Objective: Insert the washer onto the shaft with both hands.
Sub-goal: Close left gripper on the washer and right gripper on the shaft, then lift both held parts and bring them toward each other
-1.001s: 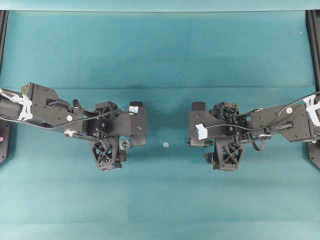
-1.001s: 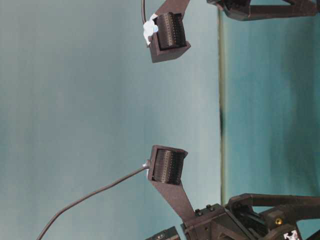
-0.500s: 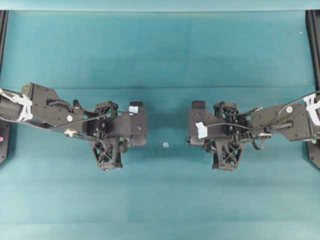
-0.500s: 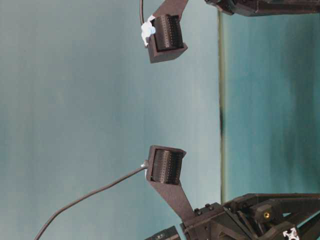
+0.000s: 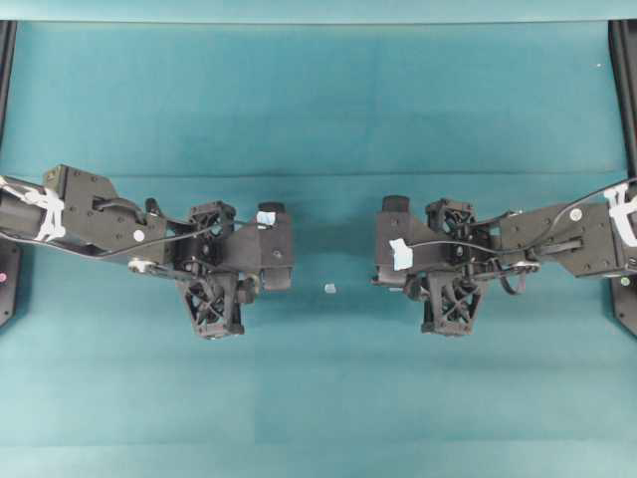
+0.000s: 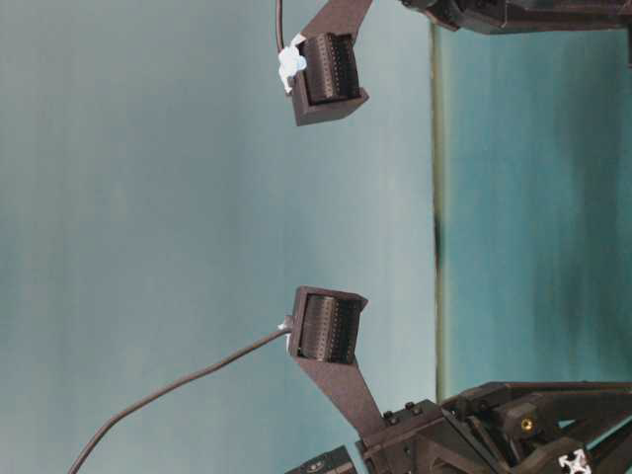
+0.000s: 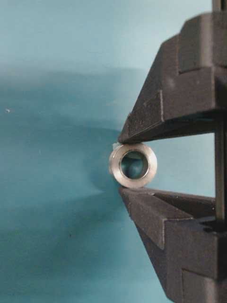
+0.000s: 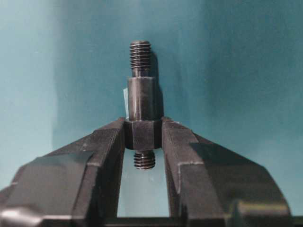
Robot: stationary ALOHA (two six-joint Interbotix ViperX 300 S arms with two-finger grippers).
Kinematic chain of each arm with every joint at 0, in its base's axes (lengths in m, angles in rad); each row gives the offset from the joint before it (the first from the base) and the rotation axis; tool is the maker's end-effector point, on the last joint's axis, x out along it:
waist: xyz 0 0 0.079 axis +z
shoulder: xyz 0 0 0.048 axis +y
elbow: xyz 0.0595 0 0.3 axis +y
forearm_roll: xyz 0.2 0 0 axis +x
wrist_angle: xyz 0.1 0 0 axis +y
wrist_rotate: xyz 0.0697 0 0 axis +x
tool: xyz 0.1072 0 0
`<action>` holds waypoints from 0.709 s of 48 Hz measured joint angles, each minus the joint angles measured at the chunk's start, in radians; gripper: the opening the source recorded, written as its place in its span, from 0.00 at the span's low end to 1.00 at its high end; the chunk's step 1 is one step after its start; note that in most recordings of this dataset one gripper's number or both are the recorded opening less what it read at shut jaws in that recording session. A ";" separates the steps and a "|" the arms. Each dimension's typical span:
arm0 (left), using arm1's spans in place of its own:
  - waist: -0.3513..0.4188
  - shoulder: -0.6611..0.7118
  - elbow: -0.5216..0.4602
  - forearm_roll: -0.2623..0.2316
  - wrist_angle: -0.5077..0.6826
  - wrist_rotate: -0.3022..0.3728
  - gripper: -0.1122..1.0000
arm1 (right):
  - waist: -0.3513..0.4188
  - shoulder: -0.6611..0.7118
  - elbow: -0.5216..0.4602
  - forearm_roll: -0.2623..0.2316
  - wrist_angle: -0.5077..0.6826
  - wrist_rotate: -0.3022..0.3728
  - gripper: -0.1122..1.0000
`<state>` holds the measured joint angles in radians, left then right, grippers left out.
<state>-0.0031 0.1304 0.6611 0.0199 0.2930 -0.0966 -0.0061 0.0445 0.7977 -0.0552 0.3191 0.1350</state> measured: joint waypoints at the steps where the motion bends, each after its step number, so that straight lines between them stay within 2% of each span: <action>1: -0.002 0.000 0.000 0.000 0.000 0.000 0.41 | 0.000 0.000 0.000 -0.002 0.000 0.000 0.10; 14: -0.002 -0.012 0.003 -0.002 -0.005 -0.005 0.41 | 0.000 -0.002 0.000 0.000 0.000 0.000 0.10; 22: 0.002 -0.084 0.034 -0.002 -0.067 -0.005 0.41 | -0.005 -0.021 0.008 -0.002 -0.020 0.000 0.10; 34: 0.012 -0.189 0.112 -0.002 -0.209 -0.008 0.41 | 0.003 -0.110 0.052 0.000 -0.207 0.002 0.10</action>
<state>0.0092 -0.0583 0.7731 0.0184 0.0844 -0.1043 -0.0031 -0.0660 0.8498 -0.0552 0.1120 0.1365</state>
